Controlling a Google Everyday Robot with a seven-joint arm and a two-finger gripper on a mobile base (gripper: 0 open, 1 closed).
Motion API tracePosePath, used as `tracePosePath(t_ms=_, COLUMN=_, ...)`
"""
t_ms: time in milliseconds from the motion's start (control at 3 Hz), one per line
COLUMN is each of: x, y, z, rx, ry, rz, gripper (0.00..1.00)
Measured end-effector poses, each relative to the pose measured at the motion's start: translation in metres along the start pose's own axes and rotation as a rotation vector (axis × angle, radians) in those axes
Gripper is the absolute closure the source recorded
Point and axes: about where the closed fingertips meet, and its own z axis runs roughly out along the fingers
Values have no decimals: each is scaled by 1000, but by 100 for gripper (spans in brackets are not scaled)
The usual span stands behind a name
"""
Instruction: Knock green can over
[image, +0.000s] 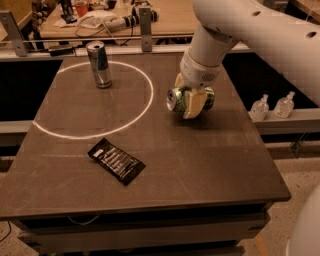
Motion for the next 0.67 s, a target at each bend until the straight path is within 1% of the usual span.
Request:
tracePosePath(t_ms=333, x=-1, y=5, z=9, rx=-39, ry=3, rz=-23, gripper=100)
tracePosePath(t_ms=667, x=-1, y=5, z=11, rx=-39, ry=3, rz=-23, gripper=82)
